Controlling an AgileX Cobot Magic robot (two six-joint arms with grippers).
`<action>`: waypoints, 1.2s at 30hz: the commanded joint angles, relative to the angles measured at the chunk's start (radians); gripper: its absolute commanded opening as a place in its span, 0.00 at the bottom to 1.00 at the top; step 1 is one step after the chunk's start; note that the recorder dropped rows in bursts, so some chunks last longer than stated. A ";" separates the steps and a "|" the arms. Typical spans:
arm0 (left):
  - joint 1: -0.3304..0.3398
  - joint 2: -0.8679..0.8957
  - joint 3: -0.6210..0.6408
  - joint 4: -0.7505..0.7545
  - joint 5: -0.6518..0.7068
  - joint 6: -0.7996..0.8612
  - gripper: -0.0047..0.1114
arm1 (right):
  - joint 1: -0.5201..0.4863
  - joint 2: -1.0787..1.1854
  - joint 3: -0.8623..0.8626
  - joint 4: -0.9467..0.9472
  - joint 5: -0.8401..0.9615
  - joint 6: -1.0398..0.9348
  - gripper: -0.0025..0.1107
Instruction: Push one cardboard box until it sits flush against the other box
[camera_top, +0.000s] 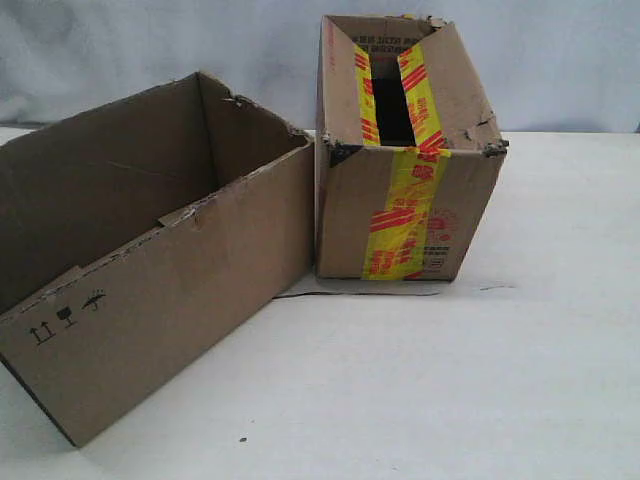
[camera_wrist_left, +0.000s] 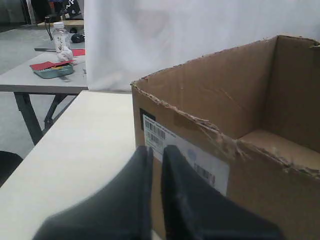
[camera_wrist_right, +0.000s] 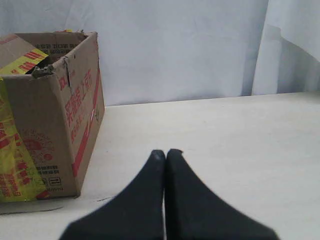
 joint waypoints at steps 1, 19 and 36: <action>0.002 -0.006 0.003 0.002 -0.011 -0.001 0.04 | 0.003 -0.004 0.005 -0.005 -0.003 -0.007 0.02; 0.002 -0.006 0.003 -0.196 -0.067 -0.006 0.04 | 0.003 -0.004 0.005 -0.005 -0.003 -0.007 0.02; 0.000 0.597 -0.121 -0.277 -0.156 0.005 0.04 | 0.003 -0.004 0.005 -0.005 -0.003 -0.007 0.02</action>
